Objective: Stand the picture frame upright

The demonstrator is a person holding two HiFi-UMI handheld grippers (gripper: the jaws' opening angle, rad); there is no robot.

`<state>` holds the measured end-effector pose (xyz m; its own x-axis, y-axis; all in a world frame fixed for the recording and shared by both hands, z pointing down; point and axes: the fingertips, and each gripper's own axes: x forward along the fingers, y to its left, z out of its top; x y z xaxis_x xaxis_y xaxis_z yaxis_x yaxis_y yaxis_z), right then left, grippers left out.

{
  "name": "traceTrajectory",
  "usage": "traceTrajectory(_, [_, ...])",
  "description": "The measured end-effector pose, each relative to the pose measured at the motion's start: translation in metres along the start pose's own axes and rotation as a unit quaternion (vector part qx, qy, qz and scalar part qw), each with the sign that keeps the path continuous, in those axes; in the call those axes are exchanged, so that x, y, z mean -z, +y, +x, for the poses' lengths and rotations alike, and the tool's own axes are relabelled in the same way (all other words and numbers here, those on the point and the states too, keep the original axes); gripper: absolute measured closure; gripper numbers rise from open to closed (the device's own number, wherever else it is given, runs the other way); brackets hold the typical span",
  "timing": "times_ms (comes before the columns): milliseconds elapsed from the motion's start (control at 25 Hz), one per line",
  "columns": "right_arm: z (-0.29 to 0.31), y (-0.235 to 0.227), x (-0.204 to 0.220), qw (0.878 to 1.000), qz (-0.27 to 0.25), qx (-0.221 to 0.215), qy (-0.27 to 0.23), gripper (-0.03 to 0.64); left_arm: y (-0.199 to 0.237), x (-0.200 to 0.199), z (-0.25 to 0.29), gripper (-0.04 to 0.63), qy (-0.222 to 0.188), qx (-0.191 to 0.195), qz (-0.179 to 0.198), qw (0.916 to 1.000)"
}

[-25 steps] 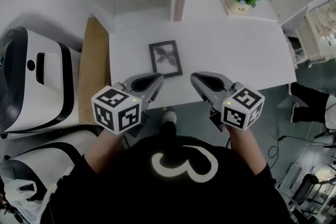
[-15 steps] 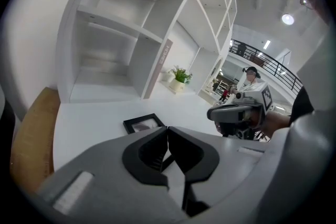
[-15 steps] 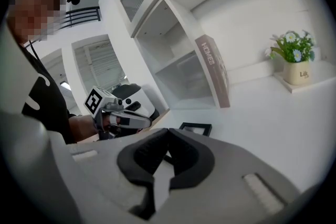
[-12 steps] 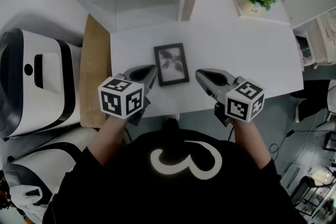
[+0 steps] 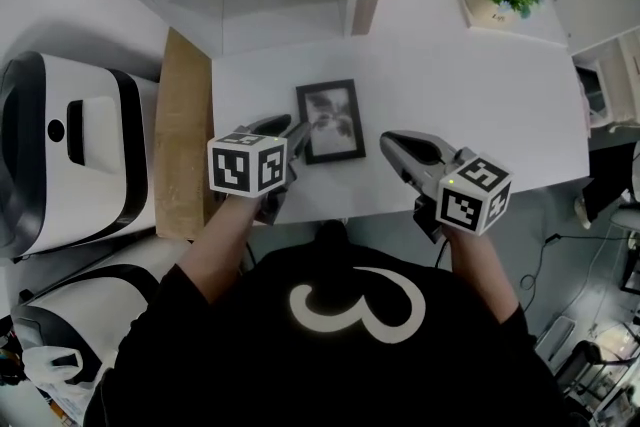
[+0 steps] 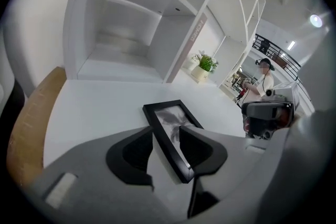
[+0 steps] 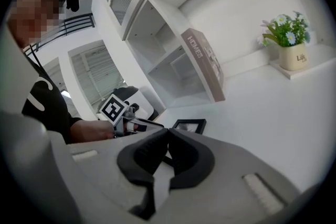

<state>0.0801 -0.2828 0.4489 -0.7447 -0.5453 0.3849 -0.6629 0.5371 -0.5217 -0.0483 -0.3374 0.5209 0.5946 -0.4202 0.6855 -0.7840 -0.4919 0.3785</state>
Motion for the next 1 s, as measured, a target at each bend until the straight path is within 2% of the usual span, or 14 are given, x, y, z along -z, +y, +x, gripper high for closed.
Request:
traceTrajectory(480, [-0.015, 0.002, 0.024, 1.0, 0.022, -0.012, 0.008, 0.614, 0.004, 0.019, 0.028, 0.454, 0.034, -0.048, -0.016, 0.9981])
traceTrajectory(600, [-0.018, 0.003, 0.027, 1.0, 0.022, -0.01, 0.009, 0.614, 0.003, 0.018, 0.03, 0.472, 0.037, -0.054, -0.017, 0.9977])
traceTrajectory(1000, [-0.029, 0.01, 0.039, 1.0, 0.023, -0.014, 0.013, 0.614, 0.002, 0.019, 0.028, 0.476, 0.035, -0.075, -0.012, 0.9965])
